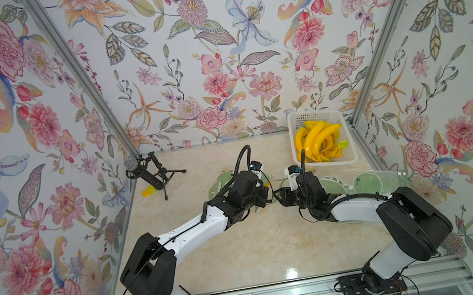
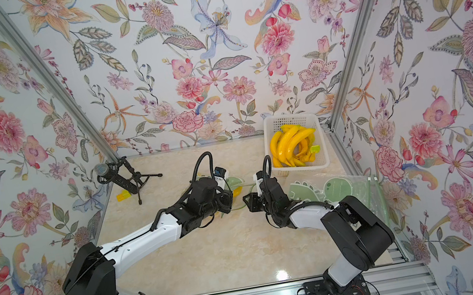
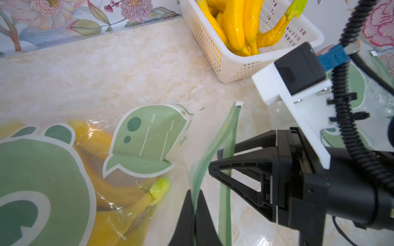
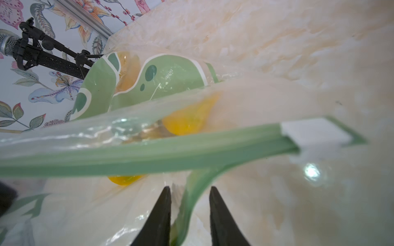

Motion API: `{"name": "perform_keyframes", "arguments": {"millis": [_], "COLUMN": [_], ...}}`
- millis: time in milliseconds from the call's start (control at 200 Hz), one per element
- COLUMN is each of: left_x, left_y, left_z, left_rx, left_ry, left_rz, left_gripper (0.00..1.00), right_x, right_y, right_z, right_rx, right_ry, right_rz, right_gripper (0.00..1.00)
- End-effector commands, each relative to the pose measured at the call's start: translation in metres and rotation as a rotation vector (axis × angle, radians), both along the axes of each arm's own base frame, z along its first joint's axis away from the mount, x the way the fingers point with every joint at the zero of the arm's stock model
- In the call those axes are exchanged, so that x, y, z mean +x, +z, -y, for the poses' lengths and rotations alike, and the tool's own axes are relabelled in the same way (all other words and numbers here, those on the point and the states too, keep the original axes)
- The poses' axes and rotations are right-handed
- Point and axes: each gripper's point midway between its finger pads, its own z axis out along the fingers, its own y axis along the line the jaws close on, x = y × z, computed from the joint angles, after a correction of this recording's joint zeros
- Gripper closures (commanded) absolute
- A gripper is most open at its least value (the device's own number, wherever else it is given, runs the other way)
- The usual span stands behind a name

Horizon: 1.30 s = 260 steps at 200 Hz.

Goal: Open the zip-top bag and take out the banana
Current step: Open the zipper of the food storage bag at the center of the board.

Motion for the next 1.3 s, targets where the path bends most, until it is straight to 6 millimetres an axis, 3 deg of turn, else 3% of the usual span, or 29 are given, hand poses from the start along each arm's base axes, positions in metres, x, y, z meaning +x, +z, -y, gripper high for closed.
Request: {"name": "perform_keyframes", "arguments": {"millis": [0, 195, 400, 565, 701, 761, 996, 1116, 1126, 1146, 1296], "left_x": [0.007, 0.014, 0.021, 0.018, 0.012, 0.011, 0.005, 0.003, 0.001, 0.0, -0.001], "left_y": [0.009, 0.014, 0.015, 0.018, 0.021, 0.024, 0.031, 0.03, 0.041, 0.045, 0.052], "left_z": [-0.005, -0.004, -0.013, 0.004, 0.01, 0.011, 0.017, 0.018, 0.016, 0.015, 0.007], "left_rx": [-0.002, -0.027, -0.011, -0.024, -0.042, -0.054, -0.095, -0.097, -0.115, -0.122, -0.122], "left_ry": [0.067, 0.104, 0.154, 0.068, 0.022, 0.01, -0.019, -0.022, -0.02, -0.016, -0.001], "left_rz": [0.032, 0.048, 0.073, 0.073, 0.08, 0.086, 0.098, 0.102, 0.121, 0.129, 0.152], "left_gripper": [1.0, 1.0, 1.0, 1.0, 1.0, 1.0, 1.0, 1.0, 1.0, 1.0, 0.97], "right_x": [-0.011, -0.035, -0.041, -0.028, -0.025, -0.027, -0.031, -0.022, -0.021, -0.018, -0.002], "right_y": [-0.037, -0.057, -0.048, 0.002, 0.058, 0.071, 0.061, 0.053, 0.052, 0.051, 0.041], "right_z": [0.024, 0.045, 0.052, 0.047, 0.022, 0.009, -0.032, -0.043, -0.043, -0.044, -0.047], "right_rx": [-0.128, -0.262, -0.278, -0.267, -0.167, -0.133, -0.015, 0.044, 0.049, 0.059, 0.087], "right_ry": [-0.083, -0.15, -0.156, -0.112, 0.031, 0.103, 0.287, 0.307, 0.309, 0.31, 0.316], "right_rz": [-0.1, -0.153, -0.133, 0.033, 0.251, 0.306, 0.299, 0.295, 0.295, 0.299, 0.301], "right_gripper": [0.79, 0.9, 0.89, 0.76, 0.63, 0.62, 0.55, 0.5, 0.5, 0.49, 0.49]}}
